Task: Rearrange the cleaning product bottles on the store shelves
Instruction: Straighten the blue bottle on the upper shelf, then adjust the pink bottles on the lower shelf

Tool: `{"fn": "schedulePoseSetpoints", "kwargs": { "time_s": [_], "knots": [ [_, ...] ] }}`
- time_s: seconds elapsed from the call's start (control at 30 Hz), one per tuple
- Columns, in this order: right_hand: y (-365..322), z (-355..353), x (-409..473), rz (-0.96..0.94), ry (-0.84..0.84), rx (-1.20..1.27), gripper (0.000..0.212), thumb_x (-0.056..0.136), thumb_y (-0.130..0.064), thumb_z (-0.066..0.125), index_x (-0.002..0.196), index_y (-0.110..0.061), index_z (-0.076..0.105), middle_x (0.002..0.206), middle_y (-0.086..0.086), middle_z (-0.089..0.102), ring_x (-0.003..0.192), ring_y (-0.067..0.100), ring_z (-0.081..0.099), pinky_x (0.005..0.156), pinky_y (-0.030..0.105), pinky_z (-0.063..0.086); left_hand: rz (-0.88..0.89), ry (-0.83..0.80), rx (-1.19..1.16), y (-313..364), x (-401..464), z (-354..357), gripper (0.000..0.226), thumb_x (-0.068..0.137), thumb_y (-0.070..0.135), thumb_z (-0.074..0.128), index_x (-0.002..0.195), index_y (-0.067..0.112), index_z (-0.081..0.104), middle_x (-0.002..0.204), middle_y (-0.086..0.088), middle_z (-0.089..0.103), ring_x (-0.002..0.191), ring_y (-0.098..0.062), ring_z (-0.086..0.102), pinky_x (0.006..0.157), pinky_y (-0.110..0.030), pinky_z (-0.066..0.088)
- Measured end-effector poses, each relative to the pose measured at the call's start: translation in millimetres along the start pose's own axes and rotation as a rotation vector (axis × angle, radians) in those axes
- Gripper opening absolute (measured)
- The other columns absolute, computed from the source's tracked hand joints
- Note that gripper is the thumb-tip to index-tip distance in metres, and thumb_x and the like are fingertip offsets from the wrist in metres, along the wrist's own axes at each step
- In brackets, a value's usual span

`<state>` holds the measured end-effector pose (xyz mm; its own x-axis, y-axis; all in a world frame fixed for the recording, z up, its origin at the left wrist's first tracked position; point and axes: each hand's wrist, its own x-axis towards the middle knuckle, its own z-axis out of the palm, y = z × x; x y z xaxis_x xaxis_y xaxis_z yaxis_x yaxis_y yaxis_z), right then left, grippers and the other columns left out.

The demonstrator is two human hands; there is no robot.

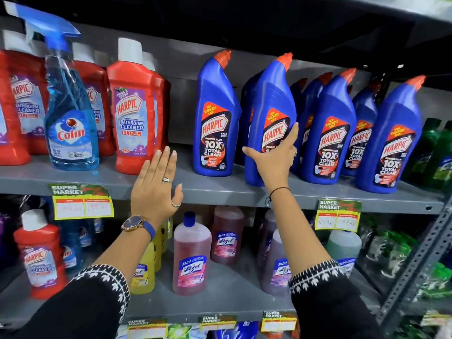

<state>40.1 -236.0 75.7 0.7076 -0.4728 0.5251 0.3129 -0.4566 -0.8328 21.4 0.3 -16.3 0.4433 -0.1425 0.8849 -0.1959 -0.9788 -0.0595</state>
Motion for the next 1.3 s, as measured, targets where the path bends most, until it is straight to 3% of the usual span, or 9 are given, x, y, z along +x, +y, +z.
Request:
{"fn": "schedulePoseSetpoints", "kwargs": {
  "time_s": [0.23, 0.57, 0.73, 0.87, 0.97, 1.07, 1.17, 1.3],
  "knots": [
    [0.8, 18.2, 10.9, 0.084, 0.166, -0.062, 0.134, 0.054, -0.038, 0.089, 0.148, -0.034, -0.006, 0.146, 0.024, 0.026, 0.129, 0.040, 0.037, 0.098, 0.065, 0.033, 0.013, 0.033, 0.007, -0.3, -1.4, 1.2, 0.063, 0.087, 0.028, 0.035, 0.144, 0.002, 0.035, 0.149, -0.016, 0.033, 0.138, -0.029, 0.030, 0.115, -0.036, 0.012],
    [11.7, 24.1, 17.0, 0.045, 0.125, -0.132, 0.133, 0.056, -0.040, 0.087, 0.149, -0.032, -0.009, 0.150, 0.023, 0.021, 0.135, 0.040, 0.029, 0.104, 0.069, 0.024, -0.003, 0.028, 0.007, 0.6, -2.3, 0.9, 0.063, 0.088, 0.029, 0.035, 0.145, 0.003, 0.034, 0.149, -0.016, 0.034, 0.138, -0.029, 0.030, 0.115, -0.036, 0.013],
    [12.3, 18.8, -2.2, -0.048, 0.170, -0.030, 0.111, 0.075, -0.043, 0.076, 0.150, -0.029, -0.004, 0.159, 0.018, 0.003, 0.147, 0.035, 0.000, 0.112, 0.067, 0.010, -0.009, 0.023, 0.004, 0.8, -2.1, 0.3, 0.062, 0.089, 0.030, 0.034, 0.144, 0.003, 0.035, 0.148, -0.017, 0.035, 0.137, -0.030, 0.031, 0.114, -0.037, 0.014],
    [23.9, 20.6, -68.3, -0.286, 0.316, 0.164, 0.091, 0.083, -0.048, 0.064, 0.150, -0.034, 0.004, 0.161, -0.004, 0.000, 0.148, 0.013, -0.003, 0.117, 0.050, 0.006, -0.011, 0.035, 0.011, 0.5, -2.9, 0.8, 0.063, 0.087, 0.029, 0.035, 0.144, 0.002, 0.035, 0.148, -0.016, 0.035, 0.137, -0.030, 0.031, 0.114, -0.036, 0.014],
    [50.0, 35.0, -124.3, -0.324, 0.284, 0.141, 0.085, 0.085, -0.043, 0.062, 0.149, -0.031, 0.008, 0.158, -0.007, 0.005, 0.148, 0.015, 0.003, 0.118, 0.043, 0.009, -0.011, 0.039, 0.019, 1.9, -3.0, -0.9, 0.063, 0.087, 0.028, 0.036, 0.144, 0.002, 0.036, 0.149, -0.016, 0.035, 0.137, -0.029, 0.031, 0.114, -0.037, 0.015],
    [80.1, 57.5, -166.8, -0.336, 0.145, 0.000, 0.081, 0.083, -0.046, 0.058, 0.148, -0.027, 0.012, 0.158, -0.004, 0.008, 0.148, 0.017, 0.005, 0.116, 0.053, 0.013, -0.015, 0.037, 0.021, 2.4, -2.9, -1.5, 0.063, 0.087, 0.028, 0.036, 0.144, 0.002, 0.035, 0.149, -0.016, 0.034, 0.138, -0.029, 0.031, 0.114, -0.037, 0.015],
    [103.3, 79.1, -185.3, -0.252, -0.059, -0.031, 0.089, 0.079, -0.048, 0.063, 0.147, -0.033, 0.009, 0.158, -0.012, -0.003, 0.147, 0.011, -0.003, 0.115, 0.059, 0.014, -0.010, 0.044, 0.030, 1.8, -2.5, -0.9, 0.063, 0.086, 0.028, 0.036, 0.144, 0.002, 0.036, 0.148, -0.016, 0.035, 0.137, -0.029, 0.031, 0.114, -0.037, 0.016],
    [122.7, 106.5, -189.7, -0.132, -0.238, -0.123, 0.102, 0.071, -0.061, 0.065, 0.147, -0.034, 0.002, 0.159, -0.001, 0.011, 0.146, 0.011, -0.003, 0.115, 0.061, 0.014, -0.001, 0.051, 0.034, 1.0, -1.7, 0.4, 0.064, 0.085, 0.027, 0.037, 0.143, 0.002, 0.036, 0.148, -0.017, 0.036, 0.137, -0.030, 0.031, 0.114, -0.037, 0.015]
  ]
}}
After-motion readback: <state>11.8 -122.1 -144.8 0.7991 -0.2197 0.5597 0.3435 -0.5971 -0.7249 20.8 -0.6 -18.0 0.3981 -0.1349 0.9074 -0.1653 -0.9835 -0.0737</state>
